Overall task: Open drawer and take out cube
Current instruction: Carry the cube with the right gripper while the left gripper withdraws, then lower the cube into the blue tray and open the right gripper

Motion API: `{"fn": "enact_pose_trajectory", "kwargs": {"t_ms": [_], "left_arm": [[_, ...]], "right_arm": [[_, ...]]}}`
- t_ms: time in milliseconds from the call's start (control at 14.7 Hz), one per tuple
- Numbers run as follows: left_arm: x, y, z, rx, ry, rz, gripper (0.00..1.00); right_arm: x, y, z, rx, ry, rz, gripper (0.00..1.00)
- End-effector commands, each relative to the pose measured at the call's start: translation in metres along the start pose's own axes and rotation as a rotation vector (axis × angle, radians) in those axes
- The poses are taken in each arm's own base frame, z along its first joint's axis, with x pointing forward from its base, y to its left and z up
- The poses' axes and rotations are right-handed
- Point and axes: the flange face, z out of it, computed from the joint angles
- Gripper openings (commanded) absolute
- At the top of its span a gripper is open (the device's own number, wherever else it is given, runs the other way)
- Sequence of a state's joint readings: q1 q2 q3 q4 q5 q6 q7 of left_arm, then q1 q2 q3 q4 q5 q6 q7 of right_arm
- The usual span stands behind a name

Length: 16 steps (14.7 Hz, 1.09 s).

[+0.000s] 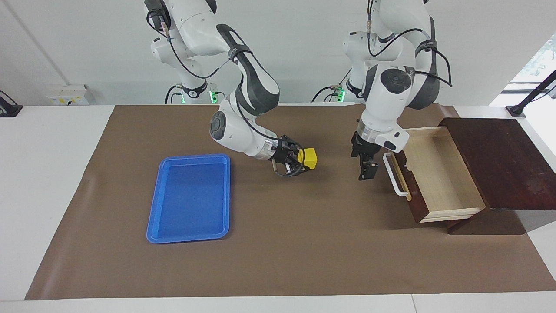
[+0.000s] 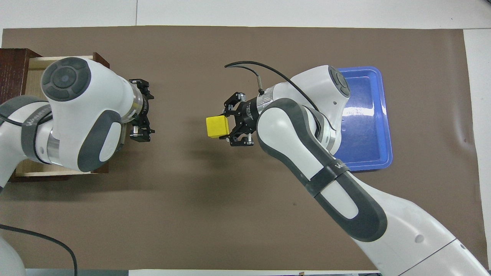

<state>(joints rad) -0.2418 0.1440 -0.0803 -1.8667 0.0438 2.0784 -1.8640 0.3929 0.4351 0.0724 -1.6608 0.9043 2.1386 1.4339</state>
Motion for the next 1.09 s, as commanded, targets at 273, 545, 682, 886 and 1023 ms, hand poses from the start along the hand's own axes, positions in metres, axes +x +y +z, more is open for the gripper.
{"fn": "enact_pose_trajectory", "kwargs": {"t_ms": [273, 545, 682, 886, 1023], "left_arm": [[0.100, 0.011, 0.009, 0.018, 0.138, 0.147, 1.00], [0.137, 0.017, 0.005, 0.018, 0.195, 0.224, 1.00], [0.165, 0.018, 0.005, 0.026, 0.239, 0.247, 1.00], [0.209, 0.017, 0.004, 0.037, 0.246, 0.256, 1.00], [0.237, 0.016, 0.007, 0.041, 0.247, 0.248, 1.00]], "right_arm": [[0.145, -0.039, -0.138, 0.017, 0.015, 0.058, 0.00], [0.216, -0.020, -0.163, 0.000, 0.050, 0.063, 0.00], [0.257, -0.003, -0.180, 0.006, 0.050, 0.039, 0.00], [0.301, 0.033, -0.177, -0.011, 0.052, -0.019, 0.00], [0.323, 0.050, -0.175, -0.013, 0.063, -0.032, 0.00]]}}
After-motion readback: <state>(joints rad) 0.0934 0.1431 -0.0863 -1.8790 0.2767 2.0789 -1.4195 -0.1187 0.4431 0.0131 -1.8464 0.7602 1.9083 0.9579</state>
